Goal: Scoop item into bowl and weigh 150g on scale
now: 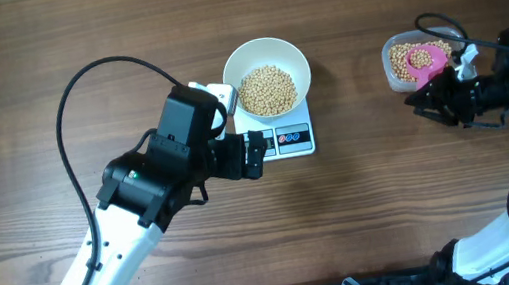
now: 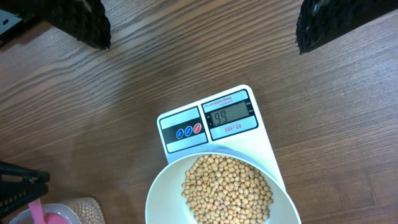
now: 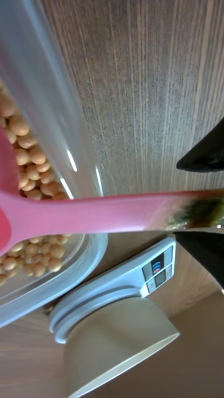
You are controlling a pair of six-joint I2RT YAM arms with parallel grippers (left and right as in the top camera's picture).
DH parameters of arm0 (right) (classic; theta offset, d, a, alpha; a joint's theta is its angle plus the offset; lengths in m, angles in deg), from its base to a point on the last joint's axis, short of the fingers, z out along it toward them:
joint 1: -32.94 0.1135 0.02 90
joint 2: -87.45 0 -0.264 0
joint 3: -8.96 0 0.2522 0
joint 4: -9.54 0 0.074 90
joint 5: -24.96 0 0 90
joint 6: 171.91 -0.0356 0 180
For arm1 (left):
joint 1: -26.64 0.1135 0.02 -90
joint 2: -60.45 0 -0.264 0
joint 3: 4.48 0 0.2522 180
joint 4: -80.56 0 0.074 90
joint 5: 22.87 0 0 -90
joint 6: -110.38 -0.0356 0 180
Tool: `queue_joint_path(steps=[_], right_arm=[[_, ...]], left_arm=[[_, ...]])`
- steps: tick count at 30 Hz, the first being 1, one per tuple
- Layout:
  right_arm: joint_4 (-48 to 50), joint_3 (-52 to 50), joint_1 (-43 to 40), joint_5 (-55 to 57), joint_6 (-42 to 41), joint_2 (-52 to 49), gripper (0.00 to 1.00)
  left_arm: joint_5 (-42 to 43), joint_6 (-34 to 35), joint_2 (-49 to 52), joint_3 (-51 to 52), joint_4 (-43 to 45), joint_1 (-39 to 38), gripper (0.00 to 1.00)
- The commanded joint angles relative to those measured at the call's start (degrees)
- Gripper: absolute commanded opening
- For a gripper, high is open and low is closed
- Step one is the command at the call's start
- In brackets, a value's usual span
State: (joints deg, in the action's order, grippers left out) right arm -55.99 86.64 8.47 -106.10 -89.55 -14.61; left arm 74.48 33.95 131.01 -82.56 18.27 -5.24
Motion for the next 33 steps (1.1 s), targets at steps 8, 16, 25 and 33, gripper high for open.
queue_joint_path(steps=[8,16,25,33], right_arm=[[-2.71,2.86,0.0,0.11,1.73,-0.96,0.33],[-3.56,3.61,0.0,1.6,2.99,-0.96,0.3],[-3.8,3.61,0.0,1.62,2.97,-0.96,0.21],[-4.5,3.61,0.0,2.23,2.99,-0.96,0.1]], left_arm=[[-0.55,-1.18,-0.04,0.24,0.11,-0.26,1.0],[-0.55,-1.18,-0.04,0.24,0.11,-0.26,1.0],[-0.55,-1.18,-0.04,0.24,0.11,-0.26,1.0],[-0.55,-1.18,-0.04,0.24,0.11,-0.26,1.0]])
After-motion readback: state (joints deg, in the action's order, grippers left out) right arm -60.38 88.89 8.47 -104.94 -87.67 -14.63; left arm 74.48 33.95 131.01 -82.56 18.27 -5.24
